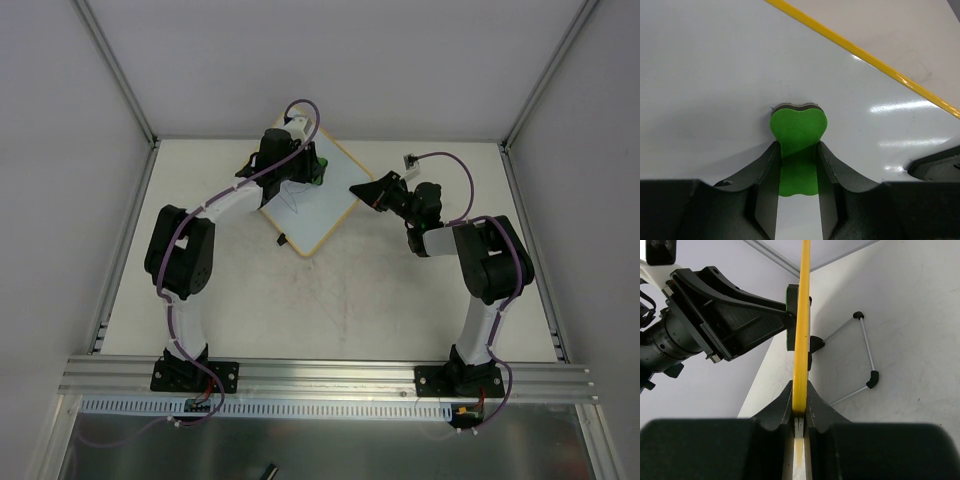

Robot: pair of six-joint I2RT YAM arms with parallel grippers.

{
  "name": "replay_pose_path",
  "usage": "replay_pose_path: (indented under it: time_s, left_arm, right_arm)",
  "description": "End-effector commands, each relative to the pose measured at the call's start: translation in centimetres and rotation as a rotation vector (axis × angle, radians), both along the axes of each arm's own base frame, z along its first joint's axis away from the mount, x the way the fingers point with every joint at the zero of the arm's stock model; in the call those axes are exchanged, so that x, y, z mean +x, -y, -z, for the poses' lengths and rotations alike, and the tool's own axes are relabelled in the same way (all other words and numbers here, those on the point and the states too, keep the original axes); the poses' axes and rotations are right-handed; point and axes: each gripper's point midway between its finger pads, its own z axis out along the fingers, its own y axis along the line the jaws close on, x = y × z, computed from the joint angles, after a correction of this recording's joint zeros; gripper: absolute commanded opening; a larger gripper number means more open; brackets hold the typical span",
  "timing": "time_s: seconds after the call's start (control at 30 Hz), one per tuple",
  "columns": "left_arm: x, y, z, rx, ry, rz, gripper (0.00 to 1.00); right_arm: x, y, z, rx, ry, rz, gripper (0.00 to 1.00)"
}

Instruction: Erase the whiteboard

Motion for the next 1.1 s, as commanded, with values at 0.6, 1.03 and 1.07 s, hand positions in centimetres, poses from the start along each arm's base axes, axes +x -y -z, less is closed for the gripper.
replay_pose_path:
  time_s: [0.6, 1.03, 1.07]
  left_arm:
    - [0.9, -6.2, 3.7, -0.143, -0.213, -0.193, 0.00]
    - [1.1, -14.0, 9.8, -0.288, -0.440, -0.413, 0.00]
    - [1.1, -14.1, 10.0, -0.296, -0.451, -0.409, 0.00]
  right_arm:
    - [-1.4, -1.9, -3.0, 0.024, 0.139, -0.104, 0.00]
    - [-1.3, -1.7, -3.0, 0.043, 0.136, -0.105, 0.00]
    - [-1.3, -1.7, -3.0, 0.043, 0.136, -0.103, 0.00]
